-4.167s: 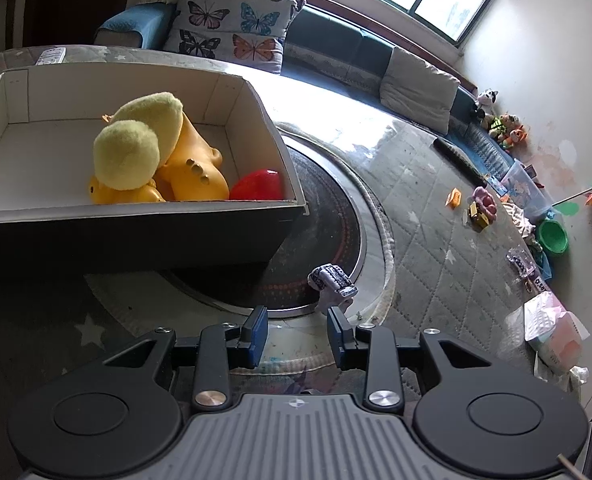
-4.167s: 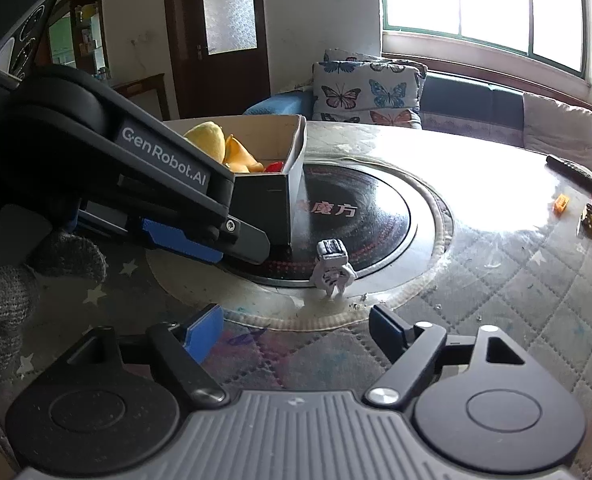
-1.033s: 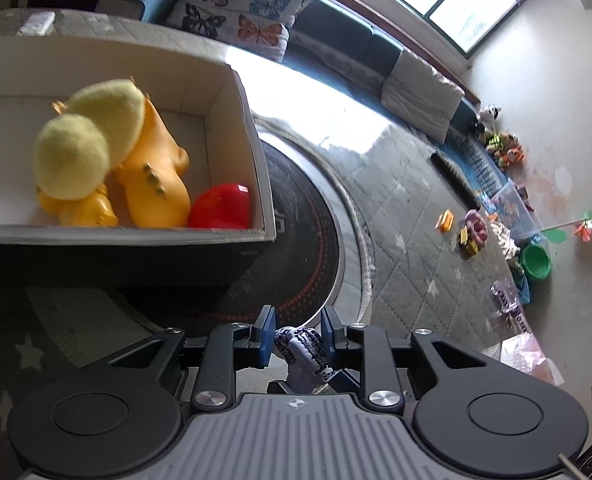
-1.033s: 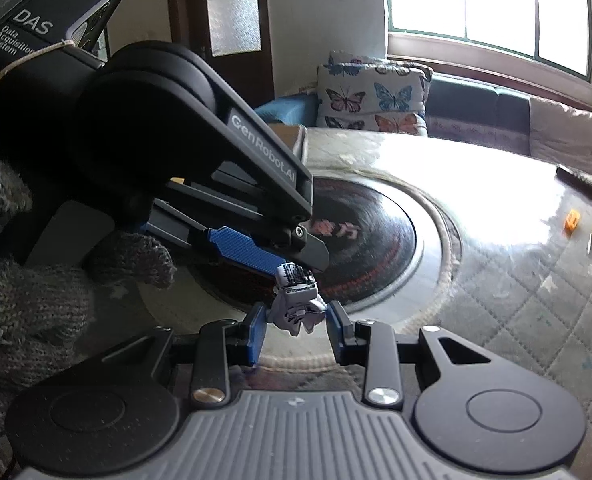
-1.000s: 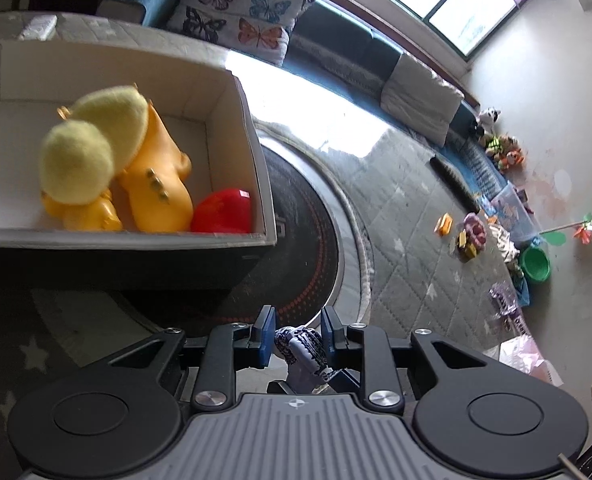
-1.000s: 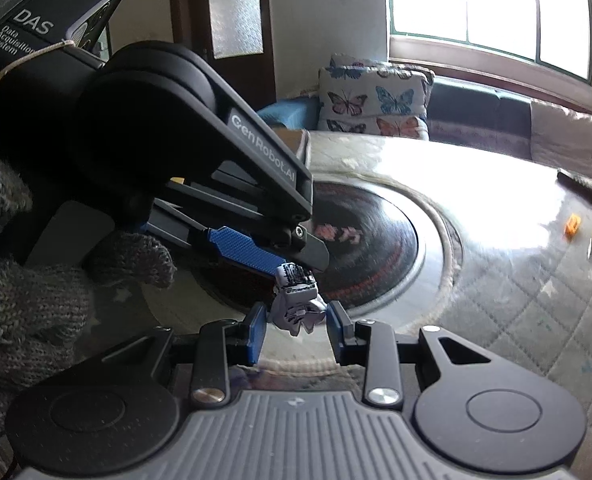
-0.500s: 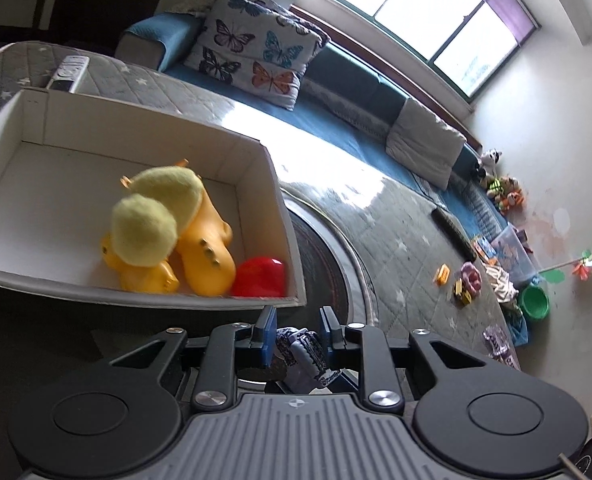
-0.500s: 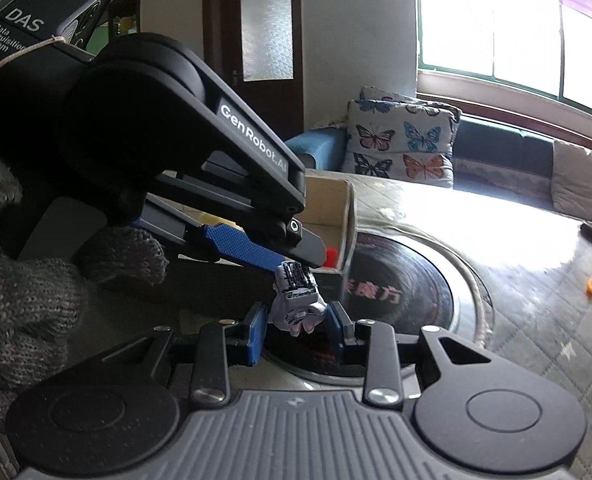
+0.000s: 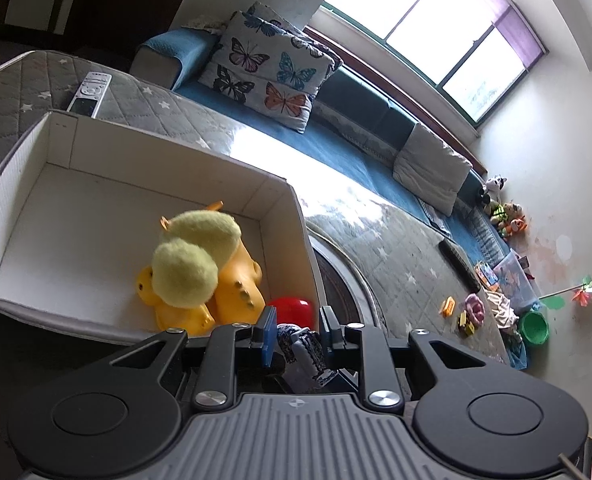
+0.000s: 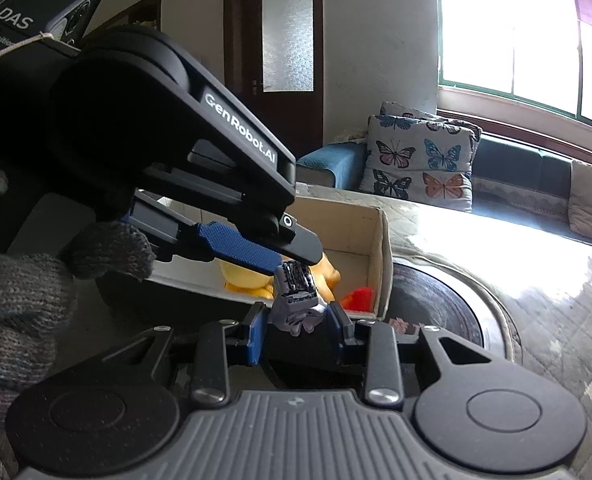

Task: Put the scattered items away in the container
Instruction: 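Carry the figurine into the grey box and open the left gripper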

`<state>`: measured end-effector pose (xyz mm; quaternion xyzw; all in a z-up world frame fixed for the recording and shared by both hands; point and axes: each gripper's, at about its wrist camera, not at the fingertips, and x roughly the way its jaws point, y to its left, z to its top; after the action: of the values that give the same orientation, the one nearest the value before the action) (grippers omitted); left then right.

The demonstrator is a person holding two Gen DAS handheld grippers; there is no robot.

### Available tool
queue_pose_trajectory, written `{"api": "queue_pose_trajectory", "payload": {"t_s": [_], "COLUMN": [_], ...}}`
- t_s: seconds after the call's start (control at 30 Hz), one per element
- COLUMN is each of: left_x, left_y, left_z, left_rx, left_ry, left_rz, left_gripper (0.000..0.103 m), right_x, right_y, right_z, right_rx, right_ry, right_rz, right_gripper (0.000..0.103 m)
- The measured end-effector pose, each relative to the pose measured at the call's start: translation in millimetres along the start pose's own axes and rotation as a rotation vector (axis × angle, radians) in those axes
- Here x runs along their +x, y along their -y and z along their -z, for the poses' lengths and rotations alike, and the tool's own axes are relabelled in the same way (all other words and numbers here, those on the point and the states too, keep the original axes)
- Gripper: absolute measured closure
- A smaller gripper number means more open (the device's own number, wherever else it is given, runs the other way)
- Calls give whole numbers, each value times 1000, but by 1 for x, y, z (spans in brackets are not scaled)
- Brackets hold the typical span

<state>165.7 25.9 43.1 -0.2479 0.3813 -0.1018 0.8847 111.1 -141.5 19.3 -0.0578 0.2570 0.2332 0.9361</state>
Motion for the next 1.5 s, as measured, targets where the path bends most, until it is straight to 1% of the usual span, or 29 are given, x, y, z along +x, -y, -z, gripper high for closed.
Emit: {"api": "queue_pose_trajectory", "payload": {"t_s": [0.13,0.37,0.5,0.97,1.07,1.17,1.23,1.27,1.4,1.43,1.5], "left_x": [3,14,15,4,2,-2,-5,-6,-11,-12,-14], "left_y": [-7,-24,-31,-36,-38,-37,-36,-36,-35,-34,-33], "left_z": [-6,-10,-13,-5,-2,2,5,6,11,13,16], "left_rx": [-16,-57,-69,-33,-30,-17,-1,6,22,27,43], "left_ry": [4,-10,1,33,33,40,44,46,61,64,66], "left_rz": [3,-1,-9,-66,-86,-102,-117,-125,-140,-144,-152], "left_gripper": [80,80,80,80,79,77,77,77,77,77,77], "right_x": [13,37,44,46,43,40,37,35,28,27,25], "right_y": [-2,-5,-7,-10,-11,-12,-12,-12,-14,-14,-14], "right_z": [-5,-12,-13,-13,-12,-9,-8,-8,-5,-4,-2], "right_rx": [-16,-9,-12,-13,-16,-21,-12,-12,-18,-16,-11], "right_ry": [-6,-25,-28,-29,-33,-32,-29,-30,-35,-37,-40], "right_rz": [-2,-9,-10,-1,-3,3,4,5,10,11,12], "right_gripper": [71,71,71,70,65,64,63,60,57,54,53]}}
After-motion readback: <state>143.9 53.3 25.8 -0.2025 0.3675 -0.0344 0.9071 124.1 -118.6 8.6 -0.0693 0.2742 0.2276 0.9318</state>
